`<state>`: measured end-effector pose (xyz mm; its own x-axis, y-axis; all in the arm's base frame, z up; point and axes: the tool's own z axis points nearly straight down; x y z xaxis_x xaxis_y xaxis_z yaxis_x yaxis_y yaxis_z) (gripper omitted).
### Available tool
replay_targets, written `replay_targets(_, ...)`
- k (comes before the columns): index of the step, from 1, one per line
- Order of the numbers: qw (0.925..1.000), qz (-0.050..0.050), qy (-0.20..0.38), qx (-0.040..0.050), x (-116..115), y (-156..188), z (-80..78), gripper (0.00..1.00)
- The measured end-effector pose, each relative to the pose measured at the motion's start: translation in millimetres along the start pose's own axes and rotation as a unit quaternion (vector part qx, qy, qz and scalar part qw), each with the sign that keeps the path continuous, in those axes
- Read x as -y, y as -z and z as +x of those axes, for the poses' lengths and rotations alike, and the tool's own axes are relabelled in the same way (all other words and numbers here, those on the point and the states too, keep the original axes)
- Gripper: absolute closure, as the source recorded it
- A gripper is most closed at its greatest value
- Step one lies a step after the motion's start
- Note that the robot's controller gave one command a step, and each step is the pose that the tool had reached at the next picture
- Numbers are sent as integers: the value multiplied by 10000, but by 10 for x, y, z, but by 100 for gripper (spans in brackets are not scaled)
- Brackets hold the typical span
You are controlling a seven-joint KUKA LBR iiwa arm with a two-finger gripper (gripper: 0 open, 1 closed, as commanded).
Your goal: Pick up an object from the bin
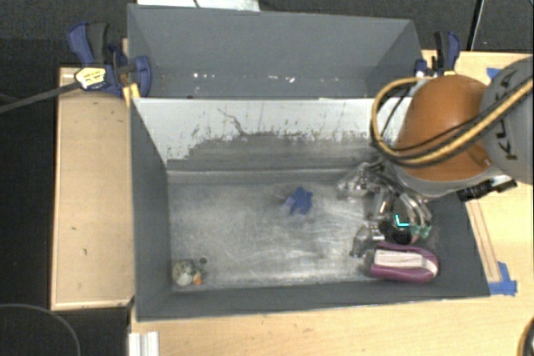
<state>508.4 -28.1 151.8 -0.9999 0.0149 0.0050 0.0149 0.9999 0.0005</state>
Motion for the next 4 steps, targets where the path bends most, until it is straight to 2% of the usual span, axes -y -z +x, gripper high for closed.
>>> replay_targets(1,9958,0,916,34,-90,-740,-769,0)
replay_targets(2,9991,0,426,83,-652,-772,-709,0)
replay_targets(3,9991,1,417,116,-634,-747,-730,100)
replay_targets(4,9997,-2,249,88,-573,930,-720,100)
